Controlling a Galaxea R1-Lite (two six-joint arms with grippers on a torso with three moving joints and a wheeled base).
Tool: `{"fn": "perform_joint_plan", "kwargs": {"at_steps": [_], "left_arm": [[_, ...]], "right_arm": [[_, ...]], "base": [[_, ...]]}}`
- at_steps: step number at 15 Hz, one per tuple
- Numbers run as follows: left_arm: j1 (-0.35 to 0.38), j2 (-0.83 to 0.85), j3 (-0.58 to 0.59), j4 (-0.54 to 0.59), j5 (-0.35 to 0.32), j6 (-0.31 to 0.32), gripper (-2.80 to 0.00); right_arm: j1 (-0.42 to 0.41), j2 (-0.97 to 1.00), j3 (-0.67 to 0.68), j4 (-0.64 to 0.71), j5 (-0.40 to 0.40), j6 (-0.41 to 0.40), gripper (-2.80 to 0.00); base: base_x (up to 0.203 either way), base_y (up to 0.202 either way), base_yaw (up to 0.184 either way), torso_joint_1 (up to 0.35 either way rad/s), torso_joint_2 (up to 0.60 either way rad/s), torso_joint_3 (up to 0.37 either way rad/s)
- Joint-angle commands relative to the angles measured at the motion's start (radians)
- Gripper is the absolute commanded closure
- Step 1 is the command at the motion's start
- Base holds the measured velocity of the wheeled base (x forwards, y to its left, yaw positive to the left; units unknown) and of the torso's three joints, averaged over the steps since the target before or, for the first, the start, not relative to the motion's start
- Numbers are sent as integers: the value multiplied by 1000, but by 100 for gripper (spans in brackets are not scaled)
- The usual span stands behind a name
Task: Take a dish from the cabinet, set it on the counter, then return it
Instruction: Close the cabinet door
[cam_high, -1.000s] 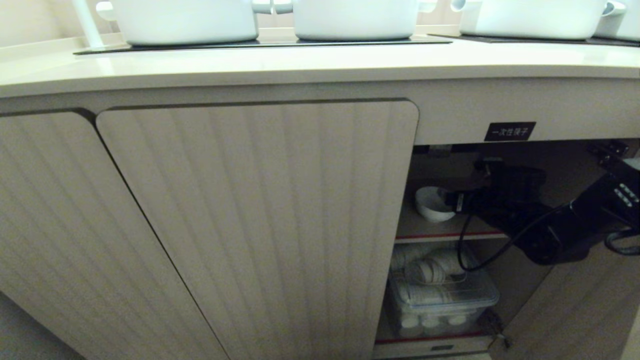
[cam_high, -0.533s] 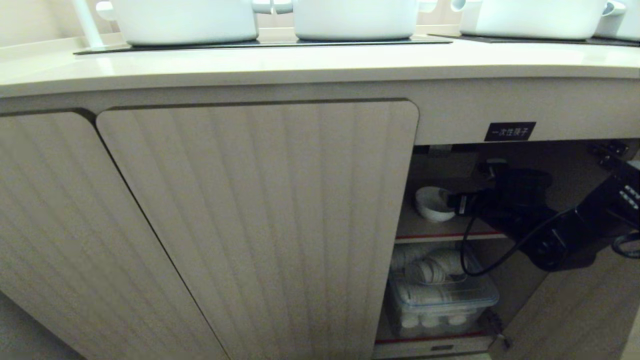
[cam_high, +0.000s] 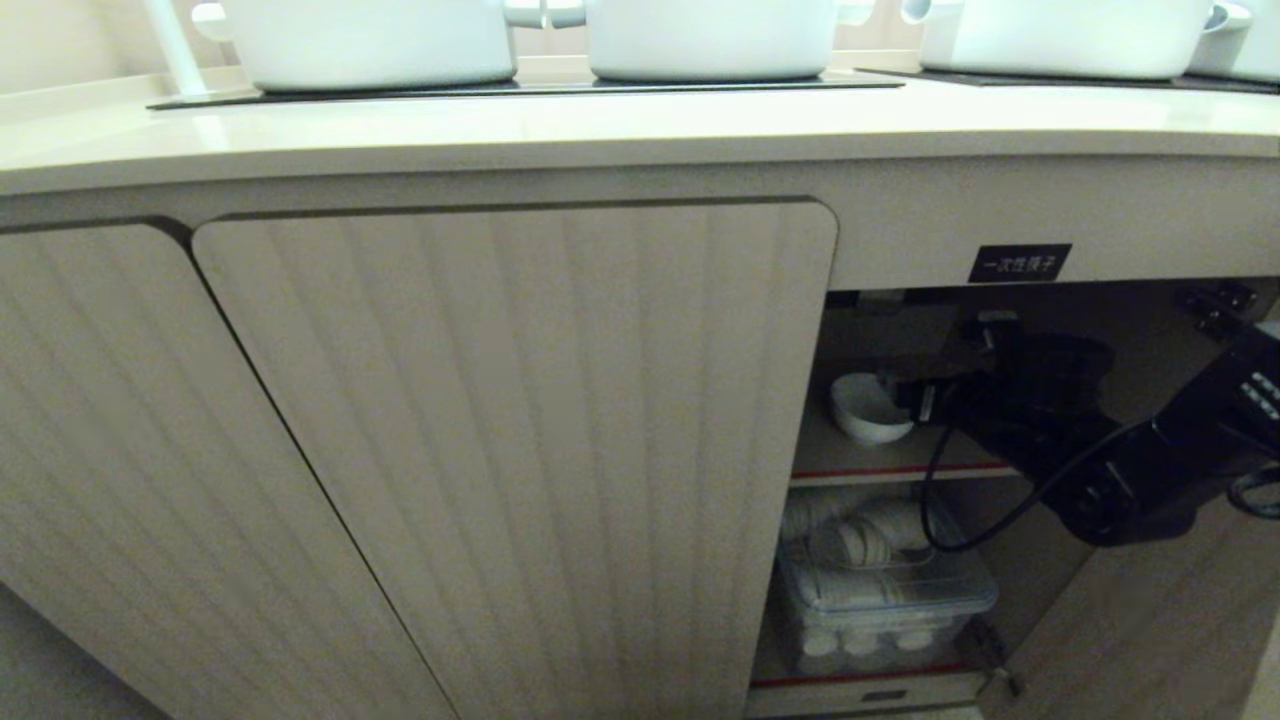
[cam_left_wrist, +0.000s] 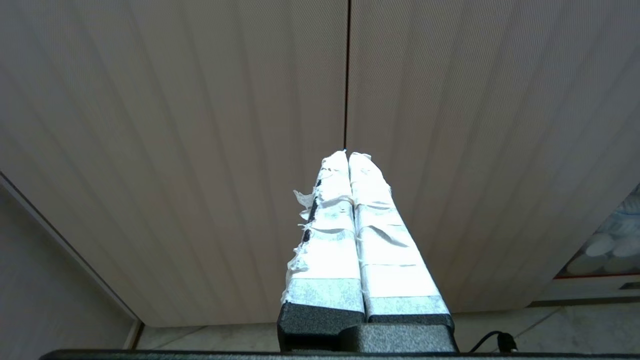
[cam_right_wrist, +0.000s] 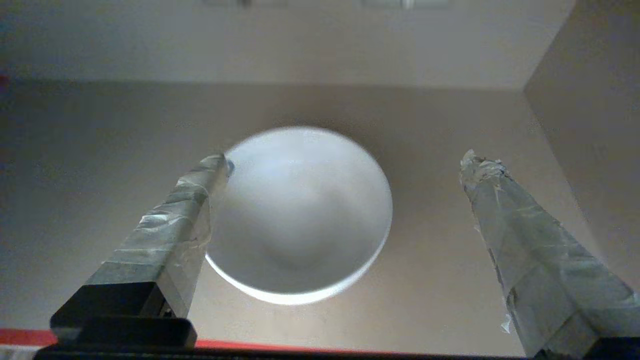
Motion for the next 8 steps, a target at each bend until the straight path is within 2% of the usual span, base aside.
{"fn": "perform_joint_plan", "kwargs": {"at_steps": [1, 7, 8], "left_arm": [[0, 0, 0, 0, 0, 0, 0], [0, 0, 0, 0, 2, 0, 0], [0, 0, 0, 0, 2, 0, 0]], "right_arm": [[1, -3, 12, -22, 1, 0, -280], [1, -4, 13, -56, 4, 6, -280], [1, -4, 13, -66, 4, 9, 0]], "base": [[0, 0, 0, 0, 0, 0], [0, 0, 0, 0, 0, 0], [0, 0, 0, 0, 0, 0]]}}
